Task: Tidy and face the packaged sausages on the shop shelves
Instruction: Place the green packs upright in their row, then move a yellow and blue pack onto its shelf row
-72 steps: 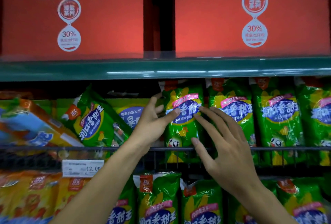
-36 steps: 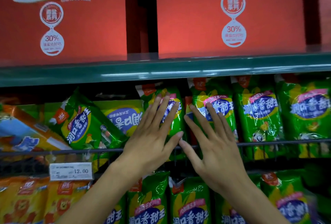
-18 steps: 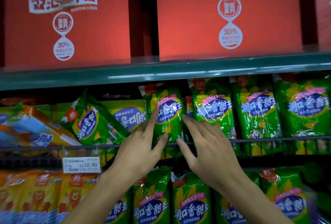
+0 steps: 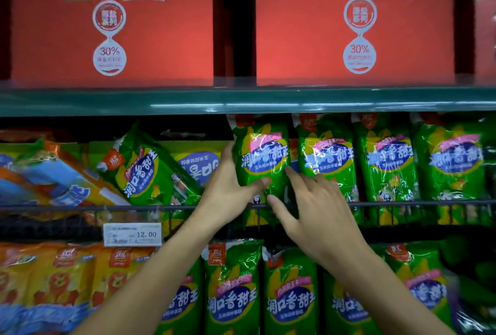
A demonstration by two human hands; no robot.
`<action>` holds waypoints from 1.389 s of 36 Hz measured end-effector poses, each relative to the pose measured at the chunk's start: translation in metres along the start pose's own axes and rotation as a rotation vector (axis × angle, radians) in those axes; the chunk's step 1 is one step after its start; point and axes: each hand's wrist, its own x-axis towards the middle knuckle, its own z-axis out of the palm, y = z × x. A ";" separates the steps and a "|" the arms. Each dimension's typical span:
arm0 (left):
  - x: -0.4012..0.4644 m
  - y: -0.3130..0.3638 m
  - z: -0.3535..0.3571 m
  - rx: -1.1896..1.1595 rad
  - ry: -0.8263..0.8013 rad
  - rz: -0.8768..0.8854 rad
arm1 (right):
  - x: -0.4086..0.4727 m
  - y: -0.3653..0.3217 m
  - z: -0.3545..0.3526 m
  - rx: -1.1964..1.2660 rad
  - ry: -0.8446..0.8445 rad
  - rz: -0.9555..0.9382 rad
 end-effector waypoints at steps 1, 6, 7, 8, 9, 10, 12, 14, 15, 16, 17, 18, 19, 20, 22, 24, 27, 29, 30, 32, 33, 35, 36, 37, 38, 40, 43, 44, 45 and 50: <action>0.000 0.001 0.000 -0.012 -0.003 0.009 | -0.002 0.003 0.002 0.014 0.033 -0.013; 0.009 0.012 -0.004 -0.092 -0.083 -0.003 | -0.008 0.014 -0.002 0.067 0.165 -0.078; 0.010 0.014 -0.004 -0.083 -0.109 -0.005 | -0.009 0.015 -0.002 0.071 0.169 -0.084; 0.011 0.013 -0.005 -0.053 -0.139 0.002 | -0.011 0.017 -0.001 0.073 0.169 -0.087; 0.011 0.012 -0.005 0.006 -0.177 0.012 | -0.012 0.018 0.001 0.073 0.163 -0.087; 0.009 0.011 -0.005 0.078 -0.219 0.019 | -0.013 0.019 0.004 0.074 0.149 -0.083; 0.006 0.011 -0.007 0.237 -0.287 0.008 | -0.015 0.021 0.010 0.083 0.126 -0.080; 0.005 0.012 -0.010 0.310 -0.325 -0.018 | -0.018 0.022 0.015 0.105 0.113 -0.080; 0.004 0.013 -0.010 0.321 -0.333 -0.026 | -0.019 0.023 0.016 0.120 0.111 -0.082; 0.003 0.013 -0.010 0.329 -0.325 -0.024 | -0.020 0.024 0.018 0.133 0.112 -0.086; 0.001 0.015 -0.009 0.350 -0.302 -0.015 | -0.020 0.024 0.019 0.143 0.117 -0.088; -0.003 0.014 -0.007 0.391 -0.260 0.003 | -0.021 0.025 0.020 0.150 0.123 -0.092; -0.009 0.014 -0.005 0.443 -0.197 0.039 | -0.022 0.026 0.021 0.156 0.130 -0.097; -0.017 0.013 -0.004 0.496 -0.127 0.097 | -0.023 0.027 0.022 0.163 0.139 -0.104; -0.032 0.011 -0.002 0.551 -0.033 0.270 | -0.025 0.029 0.025 0.176 0.159 -0.120; -0.040 0.001 0.000 0.650 -0.048 0.434 | -0.027 0.031 0.028 0.180 0.169 -0.134; -0.042 -0.010 0.002 0.851 -0.077 0.497 | -0.029 0.034 0.033 0.169 0.183 -0.154; -0.040 -0.010 0.003 0.882 -0.082 0.472 | -0.030 0.035 0.035 0.165 0.190 -0.161; -0.040 -0.010 0.004 0.894 -0.084 0.467 | -0.030 0.035 0.035 0.169 0.193 -0.160; -0.040 -0.007 0.004 0.910 -0.081 0.463 | -0.031 0.034 0.035 0.180 0.192 -0.156; -0.041 -0.005 0.003 0.910 -0.088 0.454 | -0.031 0.033 0.035 0.189 0.193 -0.153; -0.043 -0.002 0.002 0.879 -0.114 0.425 | -0.032 0.030 0.035 0.223 0.200 -0.151; -0.045 0.000 0.000 0.853 -0.120 0.415 | -0.033 0.029 0.035 0.246 0.206 -0.156; -0.047 0.001 -0.004 0.834 -0.115 0.410 | -0.034 0.027 0.034 0.269 0.215 -0.168; -0.050 0.001 -0.010 0.820 -0.099 0.414 | -0.034 0.024 0.034 0.294 0.226 -0.185; -0.060 -0.003 -0.025 0.799 -0.057 0.423 | -0.036 0.018 0.032 0.347 0.250 -0.218; -0.074 -0.018 -0.059 0.812 -0.002 0.365 | -0.037 0.004 0.031 0.435 0.263 -0.253; -0.078 -0.023 -0.072 0.829 0.016 0.355 | -0.037 -0.002 0.031 0.462 0.252 -0.259; -0.081 -0.029 -0.085 0.851 0.037 0.362 | -0.036 -0.009 0.031 0.480 0.241 -0.267; -0.092 -0.059 -0.141 0.966 0.075 0.424 | -0.022 -0.047 0.029 0.537 0.158 -0.293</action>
